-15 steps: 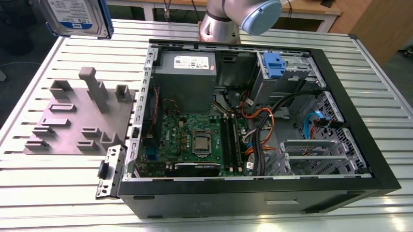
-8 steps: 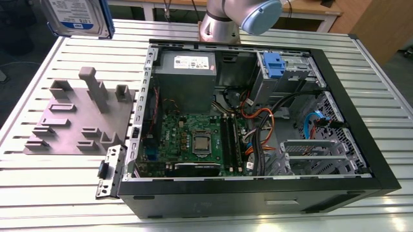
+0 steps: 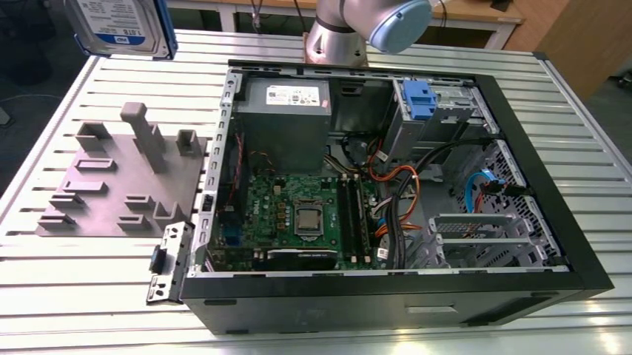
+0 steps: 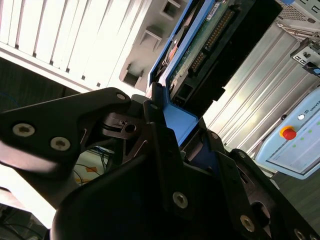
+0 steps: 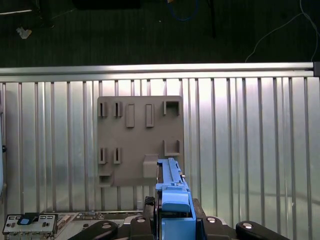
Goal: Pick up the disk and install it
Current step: 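Pick up the disk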
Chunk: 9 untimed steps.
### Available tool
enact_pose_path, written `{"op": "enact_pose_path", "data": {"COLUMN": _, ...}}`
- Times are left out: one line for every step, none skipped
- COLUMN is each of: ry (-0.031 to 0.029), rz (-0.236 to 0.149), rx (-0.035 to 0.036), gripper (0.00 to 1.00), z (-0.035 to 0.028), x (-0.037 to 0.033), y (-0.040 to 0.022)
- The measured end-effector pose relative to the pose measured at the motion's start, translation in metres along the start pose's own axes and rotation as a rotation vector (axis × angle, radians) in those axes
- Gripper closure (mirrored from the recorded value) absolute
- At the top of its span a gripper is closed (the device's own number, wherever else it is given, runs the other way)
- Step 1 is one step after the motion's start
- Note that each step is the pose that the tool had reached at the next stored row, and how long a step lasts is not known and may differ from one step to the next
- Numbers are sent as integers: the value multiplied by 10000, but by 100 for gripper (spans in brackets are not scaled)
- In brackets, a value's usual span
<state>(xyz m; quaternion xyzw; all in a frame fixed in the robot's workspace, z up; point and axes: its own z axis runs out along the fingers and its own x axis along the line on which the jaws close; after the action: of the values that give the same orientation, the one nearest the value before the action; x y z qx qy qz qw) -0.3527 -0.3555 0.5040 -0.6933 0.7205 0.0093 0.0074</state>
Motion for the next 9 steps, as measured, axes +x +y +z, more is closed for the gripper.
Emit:
{"op": "enact_pose_path", "data": {"ry": 0, "rz": 0, "rx": 0, "gripper": 63, "z": 0, "x": 0, "y": 0}}
{"op": "enact_pose_path", "data": {"ry": 0, "rz": 0, "rx": 0, "gripper": 63, "z": 0, "x": 0, "y": 0}}
{"op": "enact_pose_path", "data": {"ry": 0, "rz": 0, "rx": 0, "gripper": 63, "z": 0, "x": 0, "y": 0}}
{"op": "enact_pose_path", "data": {"ry": 0, "rz": 0, "rx": 0, "gripper": 63, "z": 0, "x": 0, "y": -1}}
{"op": "enact_pose_path", "data": {"ry": 0, "rz": 0, "rx": 0, "gripper": 63, "z": 0, "x": 1, "y": -1}}
{"op": "enact_pose_path", "data": {"ry": 1, "rz": -1, "rx": -1, "gripper": 63, "z": -1, "x": 3, "y": -2}}
{"op": "enact_pose_path", "data": {"ry": 1, "rz": -1, "rx": -1, "gripper": 63, "z": -1, "x": 6, "y": -1}}
{"op": "enact_pose_path", "data": {"ry": 0, "rz": -1, "rx": 0, "gripper": 63, "z": 0, "x": 8, "y": -1}}
{"op": "enact_pose_path", "data": {"ry": 1, "rz": -1, "rx": -1, "gripper": 63, "z": -1, "x": 13, "y": -1}}
